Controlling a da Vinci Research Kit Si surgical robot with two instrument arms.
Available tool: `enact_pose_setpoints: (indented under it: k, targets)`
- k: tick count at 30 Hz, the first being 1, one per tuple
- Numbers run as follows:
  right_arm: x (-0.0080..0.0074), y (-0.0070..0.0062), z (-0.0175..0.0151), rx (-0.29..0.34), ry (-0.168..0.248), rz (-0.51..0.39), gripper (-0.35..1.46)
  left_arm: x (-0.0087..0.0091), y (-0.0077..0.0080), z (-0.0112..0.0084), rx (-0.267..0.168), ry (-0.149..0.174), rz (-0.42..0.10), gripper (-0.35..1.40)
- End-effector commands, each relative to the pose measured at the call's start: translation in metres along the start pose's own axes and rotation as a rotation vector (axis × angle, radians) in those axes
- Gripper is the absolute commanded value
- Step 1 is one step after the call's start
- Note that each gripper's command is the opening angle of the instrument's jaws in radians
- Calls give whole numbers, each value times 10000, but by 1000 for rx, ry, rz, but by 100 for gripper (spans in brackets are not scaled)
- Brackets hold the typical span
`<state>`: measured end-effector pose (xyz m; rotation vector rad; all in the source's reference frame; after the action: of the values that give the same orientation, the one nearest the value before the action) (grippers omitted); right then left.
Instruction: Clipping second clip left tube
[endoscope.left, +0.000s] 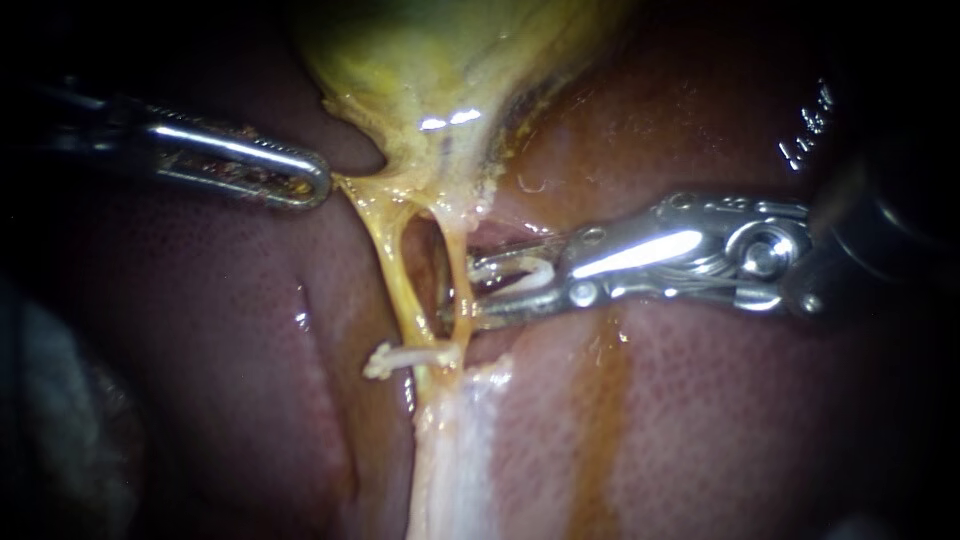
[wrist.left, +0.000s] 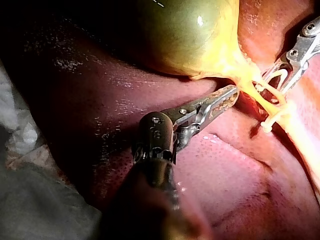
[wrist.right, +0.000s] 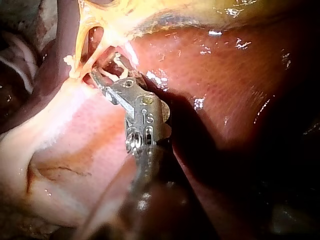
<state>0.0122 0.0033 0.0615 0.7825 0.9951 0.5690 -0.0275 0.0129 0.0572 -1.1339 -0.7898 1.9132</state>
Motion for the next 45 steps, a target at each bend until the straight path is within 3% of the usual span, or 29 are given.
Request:
enact_pose_setpoints:
  k: [1, 9, 12, 23, 29, 39, 45]
  targets:
    - [-1, 1, -3, -2, -4, -6, 30, 0, 0, 0, -1, 0, 0, -35]
    - [-6, -2, -27, 6, -10, -13, 34, 0, 0, 0, -1, 0, 0, -35]
    - [-4, -7, -36, 22, 7, -9, 39, 0, 0, 0, -1, 0, 0, -35]
    - [10, -41, -31, 94, 63, -5, 50, 0, -1, 0, 0, 0, 1, -35]
    - [18, -52, -16, 118, 94, 46, 50, -1, -1, 0, 0, 0, 1, -35]
    - [28, -57, 4, 151, 123, 139, 50, -1, -1, 0, -1, 0, 1, -35]
    - [25, -53, 16, 151, 122, 188, 50, -1, -1, 0, -1, 0, 1, -35]
